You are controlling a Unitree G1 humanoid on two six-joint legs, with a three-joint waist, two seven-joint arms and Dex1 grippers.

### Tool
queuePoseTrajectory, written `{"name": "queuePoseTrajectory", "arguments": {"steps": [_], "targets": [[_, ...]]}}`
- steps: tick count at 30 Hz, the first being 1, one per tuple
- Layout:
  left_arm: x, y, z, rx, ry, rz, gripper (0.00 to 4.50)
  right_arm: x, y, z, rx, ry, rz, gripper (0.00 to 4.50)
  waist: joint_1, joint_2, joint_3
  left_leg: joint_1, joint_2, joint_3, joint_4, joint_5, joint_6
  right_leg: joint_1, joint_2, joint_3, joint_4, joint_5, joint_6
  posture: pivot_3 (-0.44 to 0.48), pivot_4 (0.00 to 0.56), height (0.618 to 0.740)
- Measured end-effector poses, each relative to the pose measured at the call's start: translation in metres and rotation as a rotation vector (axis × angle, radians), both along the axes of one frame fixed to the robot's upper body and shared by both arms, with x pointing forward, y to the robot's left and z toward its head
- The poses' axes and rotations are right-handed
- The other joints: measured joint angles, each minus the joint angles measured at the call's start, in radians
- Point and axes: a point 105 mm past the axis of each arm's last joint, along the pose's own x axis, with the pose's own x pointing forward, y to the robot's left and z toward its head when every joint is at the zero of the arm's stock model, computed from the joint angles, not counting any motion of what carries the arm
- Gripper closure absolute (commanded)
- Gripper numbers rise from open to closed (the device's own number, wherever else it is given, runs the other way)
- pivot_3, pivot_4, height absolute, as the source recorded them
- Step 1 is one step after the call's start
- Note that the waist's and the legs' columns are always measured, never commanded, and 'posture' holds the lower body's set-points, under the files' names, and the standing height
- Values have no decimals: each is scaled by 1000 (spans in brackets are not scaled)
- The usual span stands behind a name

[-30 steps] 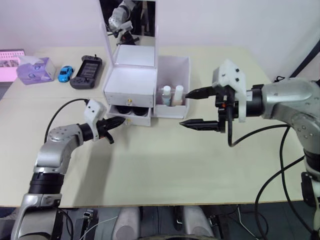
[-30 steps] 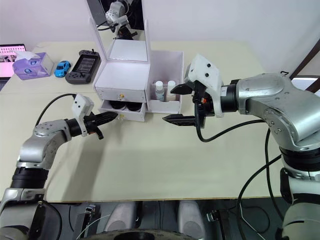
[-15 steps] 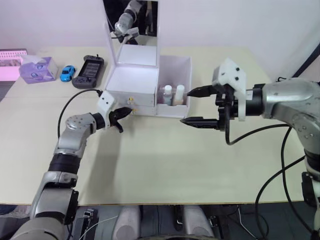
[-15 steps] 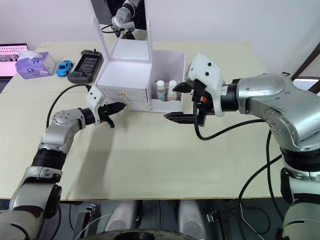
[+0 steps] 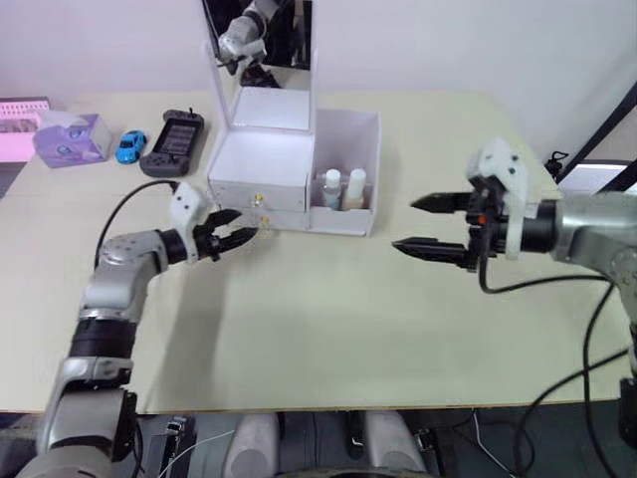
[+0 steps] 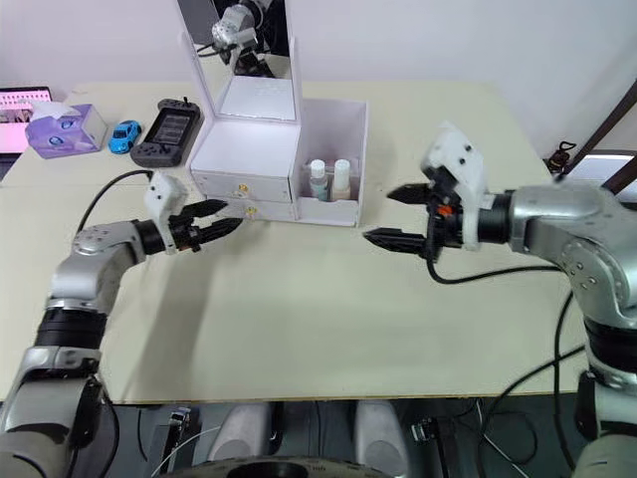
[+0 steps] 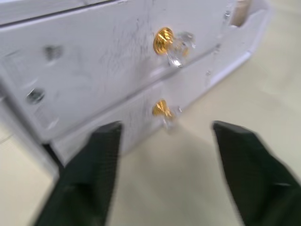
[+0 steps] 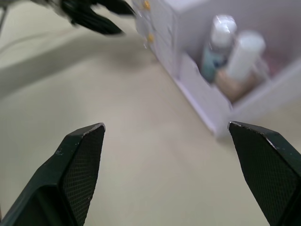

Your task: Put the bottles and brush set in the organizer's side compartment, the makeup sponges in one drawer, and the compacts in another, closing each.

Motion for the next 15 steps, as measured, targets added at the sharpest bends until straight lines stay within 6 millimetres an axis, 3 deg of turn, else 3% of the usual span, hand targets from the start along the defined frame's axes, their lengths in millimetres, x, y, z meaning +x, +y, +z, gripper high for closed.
{"name": "queuePoseTrajectory", "arguments": {"steps": [4, 6, 9, 12, 15], "targets": [[-4, 41, 13, 43, -29, 101, 23, 0, -37, -5, 26, -36, -117, 0, -1, -1, 0, 1, 0, 0, 1, 0, 0, 1, 0, 0, 0, 0, 0, 0, 150, 740], [-3, 83, 19, 105, -56, 259, 23, 2, -62, -14, 23, -55, -199, 0, -3, -1, 0, 1, 0, 1, 2, 0, 0, 1, 0, 0, 0, -1, 1, 0, 150, 740], [-6, 128, 30, 137, -91, 419, 23, 9, -100, -31, 17, -102, -324, 0, -5, 0, 0, 2, 0, 2, 2, 0, 0, 1, 0, 1, 0, -1, 2, 0, 150, 740], [-14, 152, 34, 172, -99, 478, 23, 9, -124, -47, -49, -150, -385, 0, -4, 0, 0, 2, 0, 2, 1, 0, 0, 0, 0, 1, 0, 0, 0, 0, 150, 740], [-16, 164, 34, 225, -142, 524, 23, 12, -128, -50, -79, -211, -397, 0, -4, 1, 0, 2, 0, 2, 1, 0, 0, 0, 0, 1, 1, 1, -1, 0, 150, 740]]}}
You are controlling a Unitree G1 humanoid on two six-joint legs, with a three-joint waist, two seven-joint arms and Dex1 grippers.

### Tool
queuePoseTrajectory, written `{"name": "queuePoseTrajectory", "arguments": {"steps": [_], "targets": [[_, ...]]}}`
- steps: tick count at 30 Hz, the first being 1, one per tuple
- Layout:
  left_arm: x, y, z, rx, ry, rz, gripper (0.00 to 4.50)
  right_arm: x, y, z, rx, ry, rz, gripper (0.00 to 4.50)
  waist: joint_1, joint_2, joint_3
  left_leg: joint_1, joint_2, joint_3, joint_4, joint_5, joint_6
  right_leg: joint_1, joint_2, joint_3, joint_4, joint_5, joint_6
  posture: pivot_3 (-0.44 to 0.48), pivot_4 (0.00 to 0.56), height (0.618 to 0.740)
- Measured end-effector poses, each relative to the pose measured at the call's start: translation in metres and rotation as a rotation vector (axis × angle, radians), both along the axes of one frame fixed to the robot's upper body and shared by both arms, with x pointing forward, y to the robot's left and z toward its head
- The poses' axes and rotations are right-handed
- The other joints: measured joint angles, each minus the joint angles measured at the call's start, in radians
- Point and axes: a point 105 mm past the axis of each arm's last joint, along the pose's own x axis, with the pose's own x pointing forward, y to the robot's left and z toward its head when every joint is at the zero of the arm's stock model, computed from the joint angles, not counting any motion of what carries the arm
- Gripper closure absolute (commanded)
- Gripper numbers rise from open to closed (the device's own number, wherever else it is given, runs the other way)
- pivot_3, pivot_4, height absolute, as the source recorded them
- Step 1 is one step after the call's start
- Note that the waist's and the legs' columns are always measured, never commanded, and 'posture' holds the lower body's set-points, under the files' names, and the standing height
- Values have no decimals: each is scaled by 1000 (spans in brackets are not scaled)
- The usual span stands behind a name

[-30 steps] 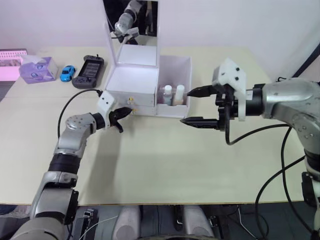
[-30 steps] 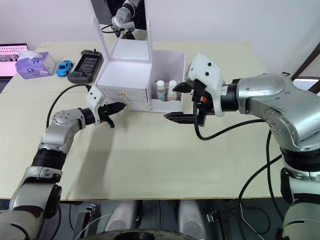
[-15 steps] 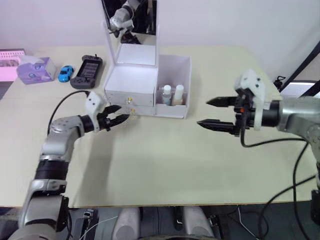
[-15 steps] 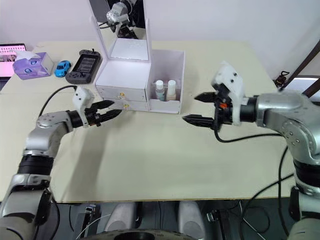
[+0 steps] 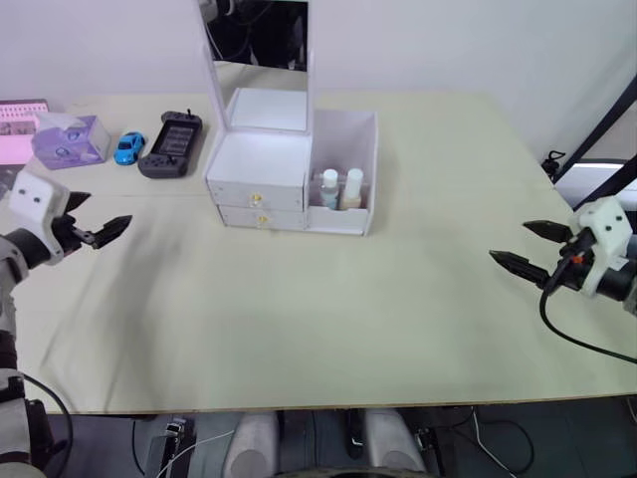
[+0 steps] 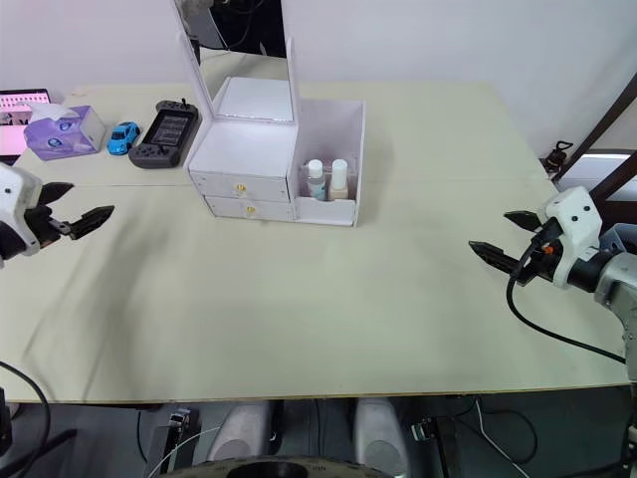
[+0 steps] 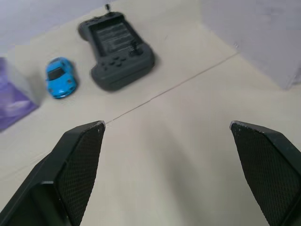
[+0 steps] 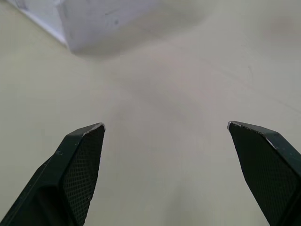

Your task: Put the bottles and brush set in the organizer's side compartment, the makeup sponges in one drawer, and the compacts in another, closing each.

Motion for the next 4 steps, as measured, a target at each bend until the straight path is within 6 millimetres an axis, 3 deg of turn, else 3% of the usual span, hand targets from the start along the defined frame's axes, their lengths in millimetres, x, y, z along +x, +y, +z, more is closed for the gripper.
{"name": "queuePoseTrajectory", "arguments": {"steps": [4], "targets": [[2, 6, 0, 18, -37, 36, 23, 12, 1, 5, -15, -129, -36, 0, -1, -1, 0, 0, 0, 0, 1, 0, 0, 0, 0, 0, 0, 0, 0, 0, 150, 740]]}}
